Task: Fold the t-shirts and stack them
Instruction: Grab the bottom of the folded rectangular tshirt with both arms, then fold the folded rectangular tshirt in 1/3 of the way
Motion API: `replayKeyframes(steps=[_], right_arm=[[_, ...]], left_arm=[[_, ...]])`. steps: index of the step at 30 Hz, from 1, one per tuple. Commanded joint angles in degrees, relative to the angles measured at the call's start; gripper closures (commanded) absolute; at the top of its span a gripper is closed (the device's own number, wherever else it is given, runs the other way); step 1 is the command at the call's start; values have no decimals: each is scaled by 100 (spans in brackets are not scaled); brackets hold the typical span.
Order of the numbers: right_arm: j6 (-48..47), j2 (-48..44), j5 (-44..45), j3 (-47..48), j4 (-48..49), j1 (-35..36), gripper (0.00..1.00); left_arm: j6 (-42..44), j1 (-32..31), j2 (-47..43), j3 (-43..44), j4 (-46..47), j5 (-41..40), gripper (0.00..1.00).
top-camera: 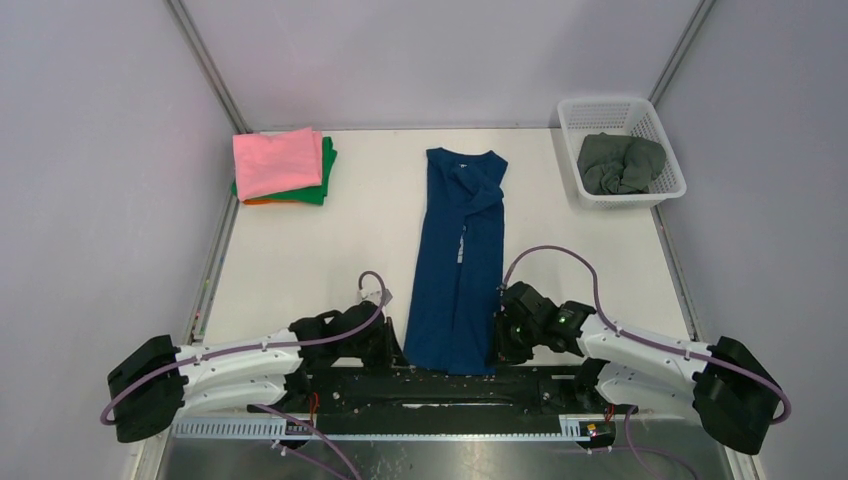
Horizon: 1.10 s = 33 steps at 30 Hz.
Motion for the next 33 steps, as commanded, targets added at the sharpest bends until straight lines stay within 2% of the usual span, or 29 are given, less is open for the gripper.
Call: replayKeyframes(steps=[1, 6, 13, 16, 22, 33], right_arm=[[-12, -259, -201, 95, -37, 74, 77], [-65, -120, -83, 386, 228, 60, 81], [-560, -4, -113, 985, -72, -572, 83], [-856, 165, -163, 1329, -88, -928, 84], [-1338, 902, -153, 2149, -139, -1579, 86], [-1713, 2335, 269, 3435, 34, -2535, 87]], left_arm=[[158, -250, -112, 163, 276, -194, 100], [506, -279, 180, 624, 379, -283, 100], [1098, -209, 502, 1699, 223, -1449, 100], [1418, 90, 970, 2177, 72, -1855, 100], [2115, 1142, 2103, 3182, 251, -1357, 100], [2857, 2195, 4073, 4976, 229, -733, 100]])
